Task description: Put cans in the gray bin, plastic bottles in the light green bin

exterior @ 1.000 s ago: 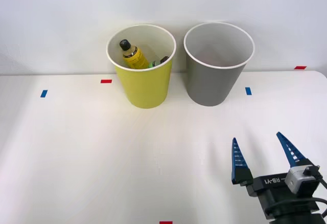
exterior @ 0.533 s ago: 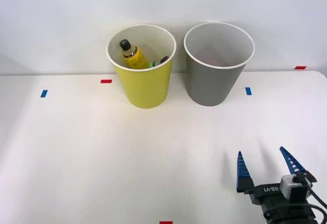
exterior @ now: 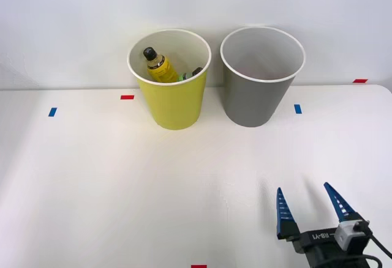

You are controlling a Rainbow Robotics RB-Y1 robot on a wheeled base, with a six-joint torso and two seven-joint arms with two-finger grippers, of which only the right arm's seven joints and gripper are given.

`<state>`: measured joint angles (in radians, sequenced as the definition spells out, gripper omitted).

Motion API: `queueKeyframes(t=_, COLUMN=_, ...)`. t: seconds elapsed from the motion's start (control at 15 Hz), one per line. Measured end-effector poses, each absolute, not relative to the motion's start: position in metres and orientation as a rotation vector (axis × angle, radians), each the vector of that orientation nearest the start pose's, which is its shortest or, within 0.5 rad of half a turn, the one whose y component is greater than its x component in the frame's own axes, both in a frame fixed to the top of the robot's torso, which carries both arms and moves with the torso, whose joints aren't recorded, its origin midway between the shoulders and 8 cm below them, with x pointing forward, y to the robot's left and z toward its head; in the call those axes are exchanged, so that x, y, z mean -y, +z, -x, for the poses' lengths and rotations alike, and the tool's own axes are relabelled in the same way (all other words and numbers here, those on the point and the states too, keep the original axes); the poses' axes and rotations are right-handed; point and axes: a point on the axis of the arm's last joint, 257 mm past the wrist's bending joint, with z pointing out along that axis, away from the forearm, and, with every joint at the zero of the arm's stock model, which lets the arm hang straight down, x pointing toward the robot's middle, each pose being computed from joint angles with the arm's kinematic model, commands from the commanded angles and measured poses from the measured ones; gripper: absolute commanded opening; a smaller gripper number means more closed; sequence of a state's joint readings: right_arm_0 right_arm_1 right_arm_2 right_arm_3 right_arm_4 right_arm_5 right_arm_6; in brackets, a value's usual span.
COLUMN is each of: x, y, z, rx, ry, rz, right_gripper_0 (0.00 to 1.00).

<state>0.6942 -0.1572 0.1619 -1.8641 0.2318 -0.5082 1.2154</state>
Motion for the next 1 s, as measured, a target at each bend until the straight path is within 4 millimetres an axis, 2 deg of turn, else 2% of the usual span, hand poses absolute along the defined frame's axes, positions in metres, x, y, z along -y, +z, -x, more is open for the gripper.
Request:
queueKeyframes(t=0.27, x=0.219, y=-0.249, z=-0.302, rx=-1.441, ry=0.152, rz=0.098, right_gripper_0=1.00)
queueKeyframes(t=0.53, x=0.220, y=-0.250, z=-0.290, rx=-1.435, ry=0.125, rz=0.083, right_gripper_0=1.00)
queueKeyframes(t=0.73, x=0.228, y=-0.255, z=-0.280, rx=-1.448, ry=0.054, rz=0.064, right_gripper_0=1.00)
queueKeyframes(t=1.0, x=0.226, y=-0.259, z=-0.267, rx=-1.462, ry=0.005, rz=0.045, right_gripper_0=1.00)
